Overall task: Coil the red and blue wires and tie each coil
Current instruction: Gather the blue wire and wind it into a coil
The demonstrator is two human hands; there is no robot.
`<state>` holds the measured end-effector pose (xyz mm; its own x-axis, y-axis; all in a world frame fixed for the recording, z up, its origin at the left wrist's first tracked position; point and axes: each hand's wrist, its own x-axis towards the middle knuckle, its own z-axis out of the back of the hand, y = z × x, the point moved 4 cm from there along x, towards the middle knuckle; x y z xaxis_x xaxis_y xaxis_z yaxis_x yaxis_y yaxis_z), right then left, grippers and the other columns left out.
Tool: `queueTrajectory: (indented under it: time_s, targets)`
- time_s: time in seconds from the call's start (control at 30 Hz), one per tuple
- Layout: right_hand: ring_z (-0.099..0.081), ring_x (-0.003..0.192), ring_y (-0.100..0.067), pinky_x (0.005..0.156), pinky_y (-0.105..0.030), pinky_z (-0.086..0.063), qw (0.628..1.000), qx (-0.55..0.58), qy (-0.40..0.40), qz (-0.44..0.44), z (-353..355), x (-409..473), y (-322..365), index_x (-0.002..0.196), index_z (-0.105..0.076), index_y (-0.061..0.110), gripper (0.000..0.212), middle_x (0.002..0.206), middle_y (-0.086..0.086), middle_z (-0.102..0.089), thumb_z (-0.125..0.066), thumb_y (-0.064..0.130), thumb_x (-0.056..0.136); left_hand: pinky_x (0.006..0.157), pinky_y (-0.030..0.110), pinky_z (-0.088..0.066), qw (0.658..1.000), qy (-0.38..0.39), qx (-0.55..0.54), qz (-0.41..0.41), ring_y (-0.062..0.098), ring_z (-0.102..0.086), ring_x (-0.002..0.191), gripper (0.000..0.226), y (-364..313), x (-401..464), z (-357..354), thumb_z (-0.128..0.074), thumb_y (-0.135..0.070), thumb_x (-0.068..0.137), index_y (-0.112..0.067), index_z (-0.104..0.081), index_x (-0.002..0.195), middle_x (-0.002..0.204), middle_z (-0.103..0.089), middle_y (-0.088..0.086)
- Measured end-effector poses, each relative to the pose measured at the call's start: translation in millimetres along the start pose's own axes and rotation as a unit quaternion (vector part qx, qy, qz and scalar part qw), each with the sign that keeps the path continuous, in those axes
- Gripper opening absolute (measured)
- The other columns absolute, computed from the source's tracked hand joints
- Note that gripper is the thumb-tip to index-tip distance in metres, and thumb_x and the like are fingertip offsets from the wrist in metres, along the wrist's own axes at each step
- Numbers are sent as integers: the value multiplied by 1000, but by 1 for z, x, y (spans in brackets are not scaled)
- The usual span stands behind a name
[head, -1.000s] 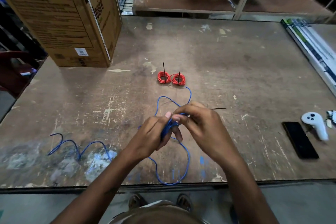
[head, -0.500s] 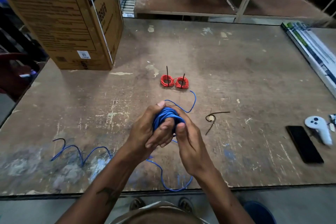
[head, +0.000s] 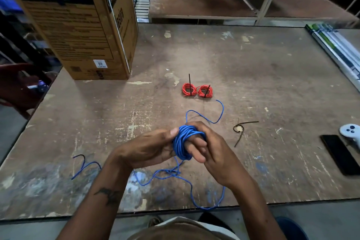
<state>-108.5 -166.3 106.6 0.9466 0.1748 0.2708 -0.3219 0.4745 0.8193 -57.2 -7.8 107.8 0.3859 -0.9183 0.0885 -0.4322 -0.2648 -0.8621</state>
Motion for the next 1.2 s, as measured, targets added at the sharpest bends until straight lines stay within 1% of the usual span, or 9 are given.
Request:
queueTrajectory:
  time_s: [0.17,0.37,0.5,0.63,0.77,0.87,0.97,1.1,1.2]
  targets:
    - [-62,100,5,88,-11,-43,999,-27,-32,7,-2,4,5,131,-54,32,50,106,21,-64,-45,1,94,112,31,-47,999,-42,25,-3,23,-67,124,47,-3,-3,2,-34,-27,111,-4,-70,130,124,-75,15]
    - [-55,98,-6,89,-20,-40,982,-151,-107,-28,17,11,-22,131,-60,12,32,111,8,-61,-39,19,108,94,39,-53,906,-390,153,-65,16,-72,103,35,28,8,3,-54,-43,105,-15,-72,114,112,-78,5]
    - [-54,106,-18,89,-31,-44,963,-271,-8,-6,20,16,-27,130,-54,20,37,116,-1,-64,-42,11,96,101,45,-55,867,-439,228,-61,20,-72,111,48,27,24,-2,-48,-69,102,-27,-70,115,114,-77,-3]
    - [-54,103,-23,86,-41,-49,950,-313,26,-5,25,20,-33,129,-53,19,33,110,-1,-61,-31,23,104,95,47,-55,812,-439,384,31,12,-74,88,45,13,50,4,-44,-69,103,-29,-62,97,87,-77,-3]
    - [-59,103,-17,88,-43,-52,980,-197,-24,-23,33,19,-42,133,-48,23,23,109,8,-60,-40,24,111,71,32,-51,745,-473,469,34,8,-68,66,53,12,75,4,-37,-61,109,-22,-59,79,67,-70,1]
    - [-57,77,-11,73,-25,-48,994,-54,-64,-69,37,15,-46,158,-17,31,55,85,15,-48,-45,22,112,58,22,-42,712,-505,487,34,7,-66,59,65,16,92,2,-35,-58,111,-15,-58,68,59,-69,3]
    - [-57,76,-7,74,-16,-45,990,19,-102,-100,42,12,-59,164,-12,23,59,83,14,-52,-43,20,114,62,35,-45,711,-528,461,55,22,-68,63,69,33,107,15,-35,-57,112,-14,-53,61,57,-67,6]
    - [-63,109,-11,97,-34,-51,966,-15,-191,-172,41,6,-74,145,-52,19,35,118,11,-66,-38,32,115,52,29,-39,726,-623,286,-47,15,-50,48,61,59,124,18,-42,-46,113,-16,-46,60,54,-51,1]
    - [-68,100,-27,83,-40,-51,952,-129,-222,-168,39,-2,-75,126,-62,16,34,107,-2,-73,-34,31,114,52,28,-40,729,-654,188,-81,17,-46,53,54,69,133,12,-43,-44,113,-17,-44,66,56,-45,0]
